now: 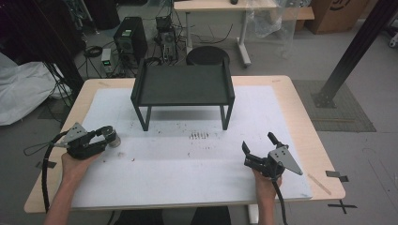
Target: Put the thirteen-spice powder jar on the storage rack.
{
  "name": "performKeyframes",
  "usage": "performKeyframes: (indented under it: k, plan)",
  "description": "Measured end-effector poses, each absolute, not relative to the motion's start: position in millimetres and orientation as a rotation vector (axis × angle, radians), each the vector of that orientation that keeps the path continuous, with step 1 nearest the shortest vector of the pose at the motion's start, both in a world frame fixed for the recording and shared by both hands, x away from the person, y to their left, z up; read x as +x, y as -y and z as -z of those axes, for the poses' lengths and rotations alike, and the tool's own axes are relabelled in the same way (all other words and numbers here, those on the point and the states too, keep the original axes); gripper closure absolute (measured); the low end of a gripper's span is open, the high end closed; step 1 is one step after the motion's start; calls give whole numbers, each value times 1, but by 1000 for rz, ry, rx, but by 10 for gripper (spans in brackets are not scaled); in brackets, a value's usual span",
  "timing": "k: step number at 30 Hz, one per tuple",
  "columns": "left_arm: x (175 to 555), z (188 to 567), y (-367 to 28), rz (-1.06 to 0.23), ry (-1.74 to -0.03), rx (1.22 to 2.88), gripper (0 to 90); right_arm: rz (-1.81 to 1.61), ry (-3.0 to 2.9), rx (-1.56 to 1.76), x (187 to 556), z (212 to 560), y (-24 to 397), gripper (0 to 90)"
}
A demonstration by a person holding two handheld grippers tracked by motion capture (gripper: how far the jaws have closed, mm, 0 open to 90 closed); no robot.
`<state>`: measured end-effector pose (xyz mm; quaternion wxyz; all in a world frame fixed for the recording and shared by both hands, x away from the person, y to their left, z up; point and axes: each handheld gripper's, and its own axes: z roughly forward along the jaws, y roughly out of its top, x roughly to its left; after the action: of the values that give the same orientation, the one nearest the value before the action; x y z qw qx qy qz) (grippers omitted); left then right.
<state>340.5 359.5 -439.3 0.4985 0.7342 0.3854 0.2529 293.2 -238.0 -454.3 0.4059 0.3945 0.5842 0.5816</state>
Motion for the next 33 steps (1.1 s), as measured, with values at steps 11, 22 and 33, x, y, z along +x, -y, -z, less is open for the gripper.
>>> performKeyframes:
  k: [11,22,33]
  plan:
    - [340,439,-359,-624,-926,1785,488,-1469,-1474,1000,293,454,238,16]
    - [340,439,-358,-627,-930,1784,489,-1469,-1474,999,293,454,238,17]
    - [333,433,-356,-616,-920,1780,489,-1470,-1474,999,293,454,238,17]
